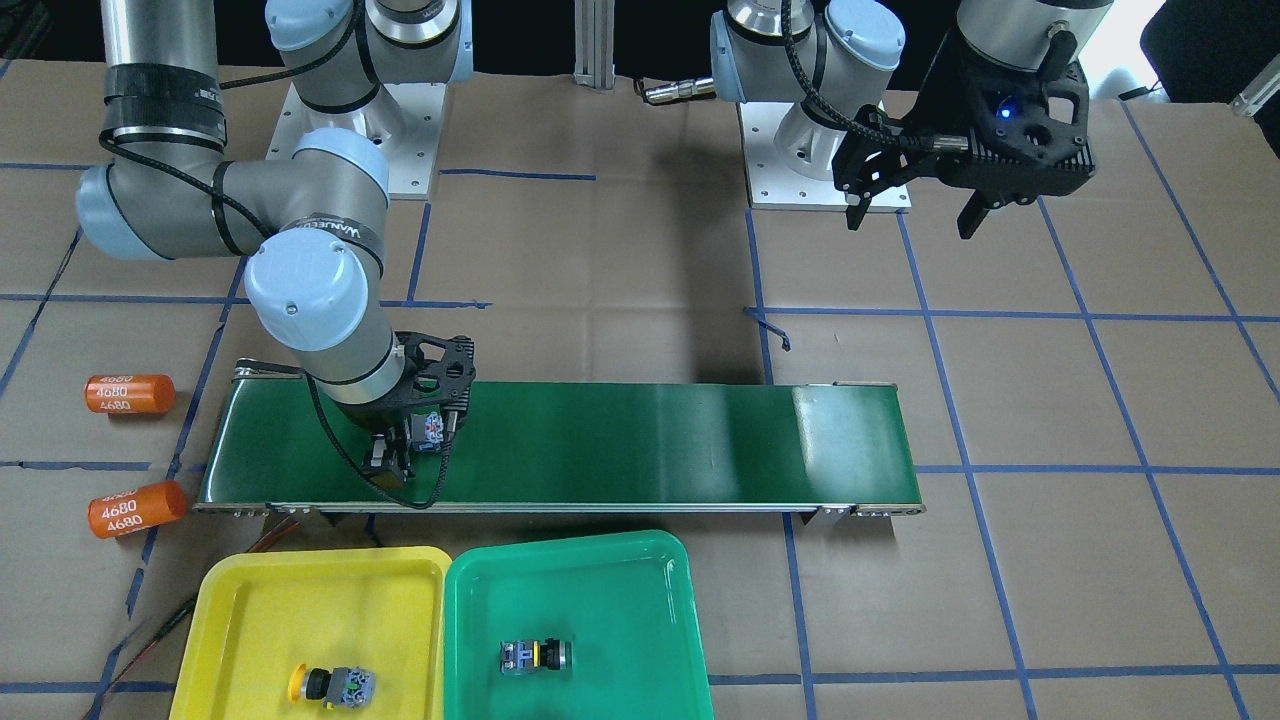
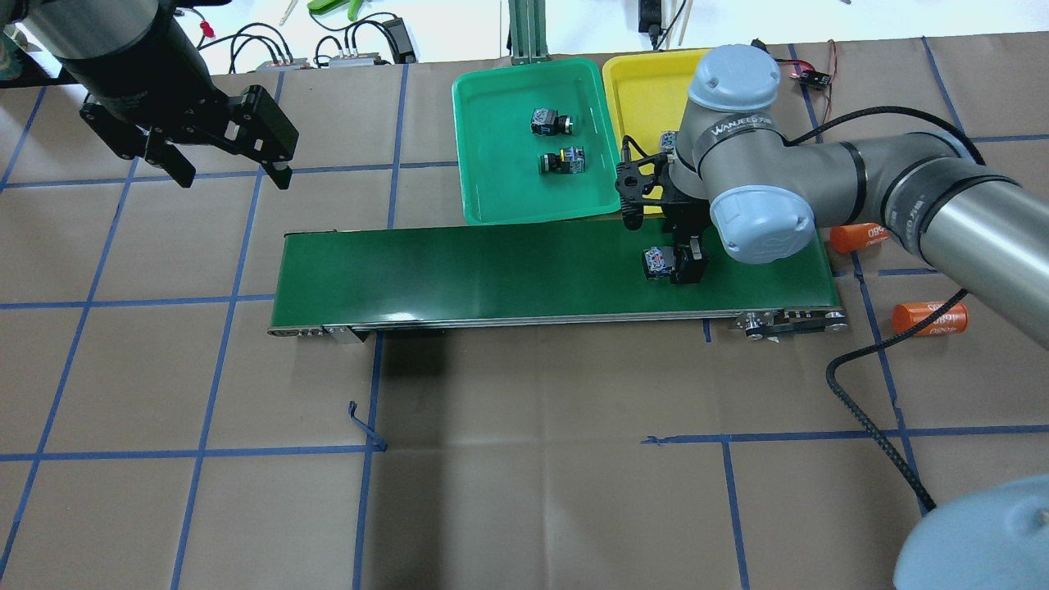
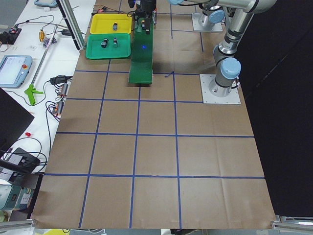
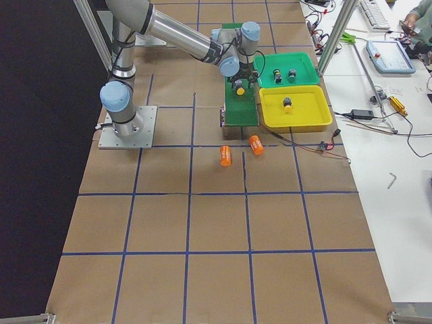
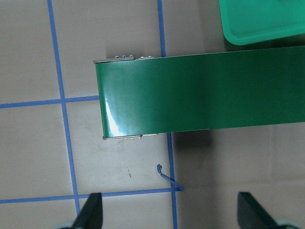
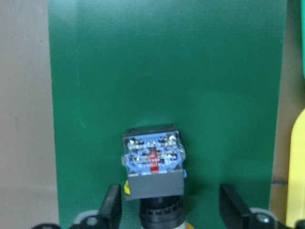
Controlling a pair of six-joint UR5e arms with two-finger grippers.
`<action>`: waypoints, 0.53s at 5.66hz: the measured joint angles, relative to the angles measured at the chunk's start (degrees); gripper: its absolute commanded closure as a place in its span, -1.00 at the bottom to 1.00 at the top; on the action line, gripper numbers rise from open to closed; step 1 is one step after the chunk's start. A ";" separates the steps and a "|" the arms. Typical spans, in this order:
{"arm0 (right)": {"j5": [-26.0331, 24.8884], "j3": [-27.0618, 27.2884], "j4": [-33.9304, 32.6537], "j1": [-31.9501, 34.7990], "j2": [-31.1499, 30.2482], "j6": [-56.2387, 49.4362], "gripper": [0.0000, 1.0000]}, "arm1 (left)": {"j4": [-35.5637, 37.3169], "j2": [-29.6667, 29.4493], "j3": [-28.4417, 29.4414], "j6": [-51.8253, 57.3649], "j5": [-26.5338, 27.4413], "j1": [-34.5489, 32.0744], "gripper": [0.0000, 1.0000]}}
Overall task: Sort buttons by color to trays
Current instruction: 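Move the right gripper to the belt end and grasp the yellow-capped button, then lower the yellow button into the yellow tray and open the right gripper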
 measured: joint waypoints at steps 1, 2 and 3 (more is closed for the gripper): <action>-2.07 0.10 0.19 -1.39 -0.12 -1.80 0.85 | 0.00 0.00 0.00 0.00 -0.02 0.00 -0.97; -3.93 0.04 0.47 -2.12 -0.52 -2.46 0.85 | 0.00 0.00 0.00 0.00 -0.06 0.00 -0.97; -5.02 -0.32 1.37 -3.26 -1.88 -3.32 0.85 | 0.00 -0.01 0.00 0.00 -0.08 0.00 -0.97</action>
